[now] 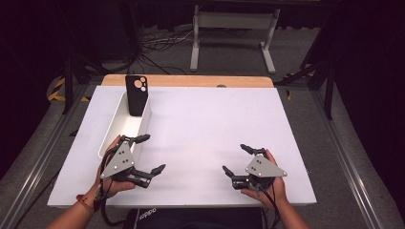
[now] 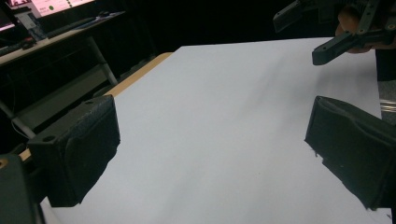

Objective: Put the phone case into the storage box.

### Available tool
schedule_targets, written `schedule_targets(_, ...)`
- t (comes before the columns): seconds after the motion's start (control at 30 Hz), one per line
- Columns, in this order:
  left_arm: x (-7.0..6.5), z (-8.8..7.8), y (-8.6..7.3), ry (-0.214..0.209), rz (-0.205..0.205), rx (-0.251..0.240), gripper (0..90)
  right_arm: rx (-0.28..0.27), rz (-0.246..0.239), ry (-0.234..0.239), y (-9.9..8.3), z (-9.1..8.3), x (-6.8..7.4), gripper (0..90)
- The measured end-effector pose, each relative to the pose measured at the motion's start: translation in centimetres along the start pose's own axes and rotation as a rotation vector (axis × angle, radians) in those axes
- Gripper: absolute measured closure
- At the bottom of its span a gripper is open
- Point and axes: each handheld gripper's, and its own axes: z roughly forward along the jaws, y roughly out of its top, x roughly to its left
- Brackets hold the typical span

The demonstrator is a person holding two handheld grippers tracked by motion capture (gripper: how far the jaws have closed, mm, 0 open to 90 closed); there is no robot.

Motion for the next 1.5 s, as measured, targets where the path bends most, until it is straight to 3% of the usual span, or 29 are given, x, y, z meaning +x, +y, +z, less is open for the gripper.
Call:
schedule_targets(0.57, -1.3, 0.8, -2.3, -0.045, -0.022, 0.049, 3.7, 0.007, -0.011, 0.007, -0.2, -0.2, 0.5, 13.5)
schedule_targets(0.73, -1.4, 0.9, -2.8, -0.045, -0.033, 0.061, 3.6, 0.009, -0.014, 0.010, -0.4, -0.3, 0.7, 13.5)
schedule_targets(0.93, -1.7, 1.2, -3.5, -0.033, -0.014, 0.088, 3.6, 0.015, -0.024, 0.017, -0.7, -0.5, 1.2, 13.3)
schedule_targets(1.07, -1.6, 1.5, -3.9, -0.026, -0.037, 0.103, 3.4, 0.017, -0.029, 0.019, -0.7, -0.6, 1.4, 13.1)
schedule_targets(1.5, -1.4, 1.3, -3.8, -0.024, -0.041, 0.100, 3.5, -0.002, -0.021, -0.004, -0.5, -1.1, 0.6, 12.5)
